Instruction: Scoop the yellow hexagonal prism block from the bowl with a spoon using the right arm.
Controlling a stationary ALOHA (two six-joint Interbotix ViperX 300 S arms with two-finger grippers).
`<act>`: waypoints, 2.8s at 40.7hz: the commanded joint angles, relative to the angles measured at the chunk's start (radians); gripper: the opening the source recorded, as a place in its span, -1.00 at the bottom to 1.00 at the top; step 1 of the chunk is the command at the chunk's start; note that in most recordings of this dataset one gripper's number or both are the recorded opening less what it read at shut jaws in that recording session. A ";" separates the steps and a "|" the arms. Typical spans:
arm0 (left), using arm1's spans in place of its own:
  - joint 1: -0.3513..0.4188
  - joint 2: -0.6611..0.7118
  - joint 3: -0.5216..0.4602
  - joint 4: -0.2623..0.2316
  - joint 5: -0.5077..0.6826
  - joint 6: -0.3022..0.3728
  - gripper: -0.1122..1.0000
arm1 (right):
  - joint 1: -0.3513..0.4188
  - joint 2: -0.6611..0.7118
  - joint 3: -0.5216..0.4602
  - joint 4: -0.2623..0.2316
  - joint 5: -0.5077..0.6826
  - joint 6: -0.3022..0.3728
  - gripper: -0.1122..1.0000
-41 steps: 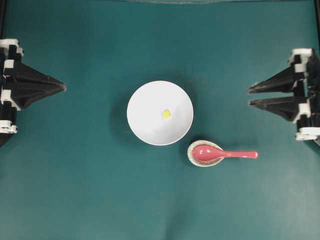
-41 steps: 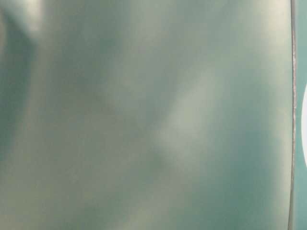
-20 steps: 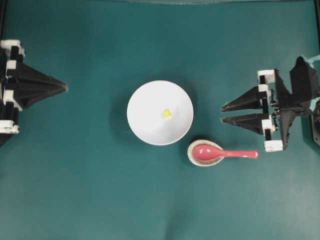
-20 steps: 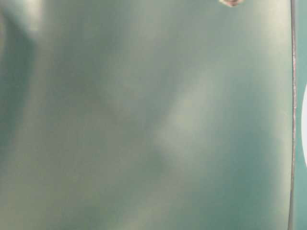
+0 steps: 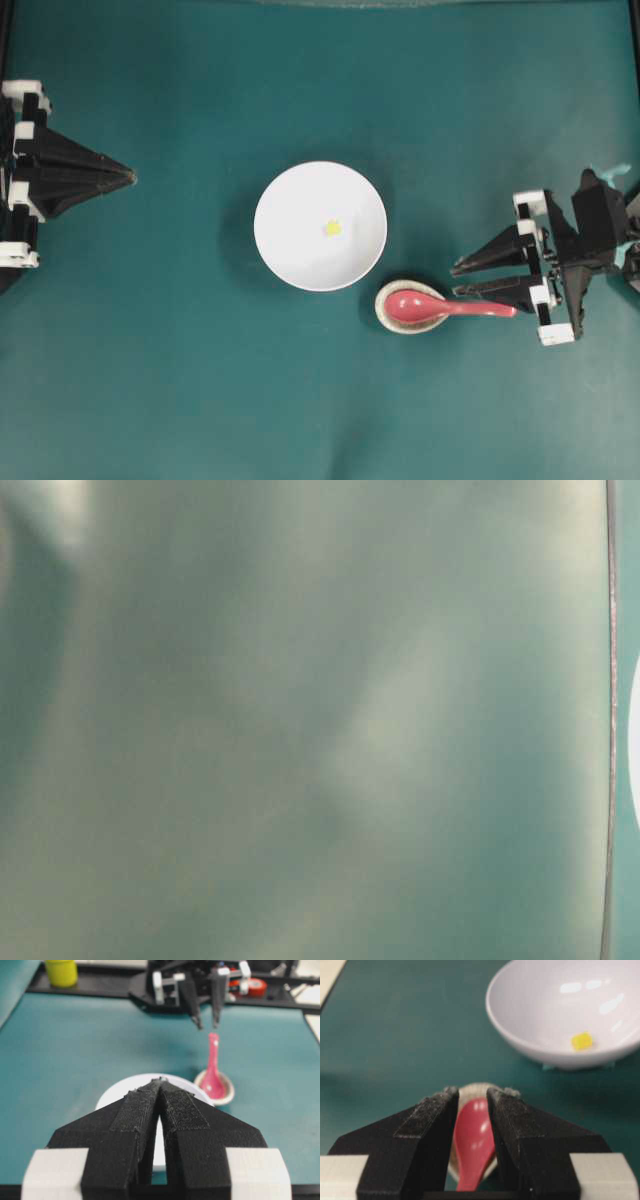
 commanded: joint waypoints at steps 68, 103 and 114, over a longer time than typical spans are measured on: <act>0.003 0.009 -0.023 0.005 -0.005 0.003 -0.79 | 0.201 0.310 -0.041 0.238 -0.097 -0.003 -0.11; 0.003 0.009 -0.021 0.005 -0.008 0.006 -0.79 | 0.201 0.318 -0.035 0.262 -0.077 -0.006 -0.11; 0.003 0.009 -0.021 0.003 -0.008 0.005 -0.79 | 0.201 0.319 -0.037 0.261 -0.081 -0.014 -0.11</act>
